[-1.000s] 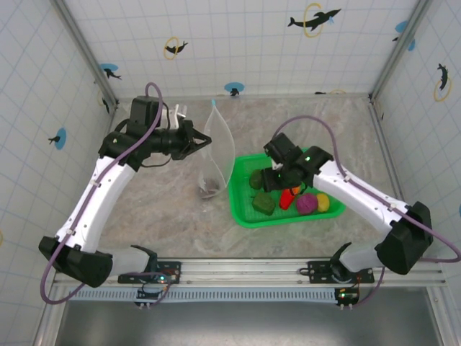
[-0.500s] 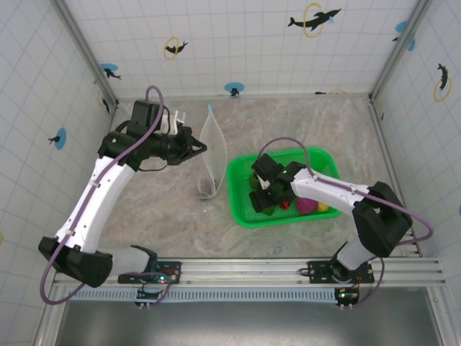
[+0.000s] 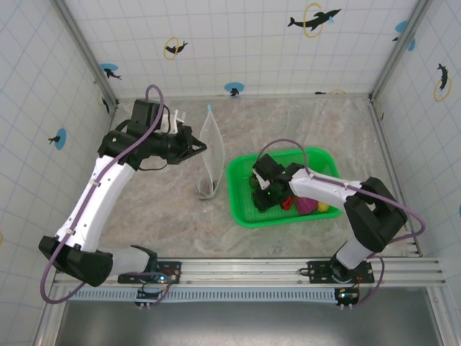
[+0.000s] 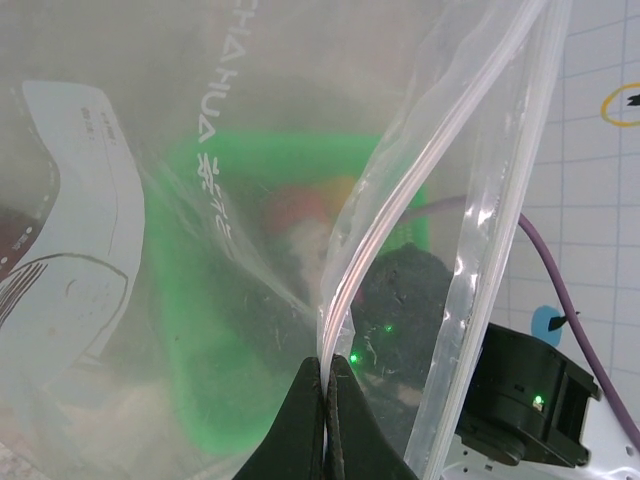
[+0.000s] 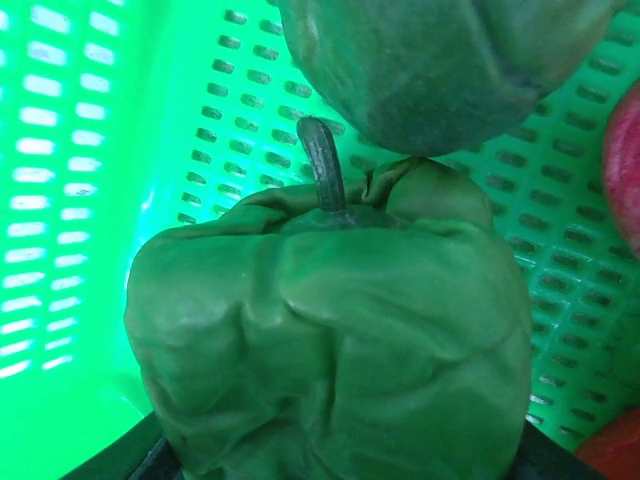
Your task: Place the food in the zip-top bag and seal the zipper
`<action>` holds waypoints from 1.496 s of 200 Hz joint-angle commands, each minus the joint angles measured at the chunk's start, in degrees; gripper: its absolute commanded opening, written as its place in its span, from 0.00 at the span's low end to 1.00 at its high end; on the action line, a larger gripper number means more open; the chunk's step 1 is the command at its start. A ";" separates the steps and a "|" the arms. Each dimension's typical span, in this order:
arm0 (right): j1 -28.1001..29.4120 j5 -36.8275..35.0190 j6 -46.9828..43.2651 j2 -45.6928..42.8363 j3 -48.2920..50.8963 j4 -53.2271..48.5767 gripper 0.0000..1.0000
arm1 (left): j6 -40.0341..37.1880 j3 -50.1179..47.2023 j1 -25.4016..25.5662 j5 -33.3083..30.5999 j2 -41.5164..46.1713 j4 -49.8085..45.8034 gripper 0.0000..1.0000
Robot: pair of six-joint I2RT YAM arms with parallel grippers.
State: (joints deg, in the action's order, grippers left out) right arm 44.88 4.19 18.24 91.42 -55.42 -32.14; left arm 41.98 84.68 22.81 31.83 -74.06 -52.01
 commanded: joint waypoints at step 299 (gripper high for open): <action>3.63 -5.26 11.59 -0.41 -42.66 -9.65 0.54 | 8.91 0.37 -0.40 6.29 -0.26 14.29 0.00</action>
State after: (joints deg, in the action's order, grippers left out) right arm 46.50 5.23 32.05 88.23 -93.78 -34.74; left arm 51.27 80.42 22.81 36.88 -73.87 -36.77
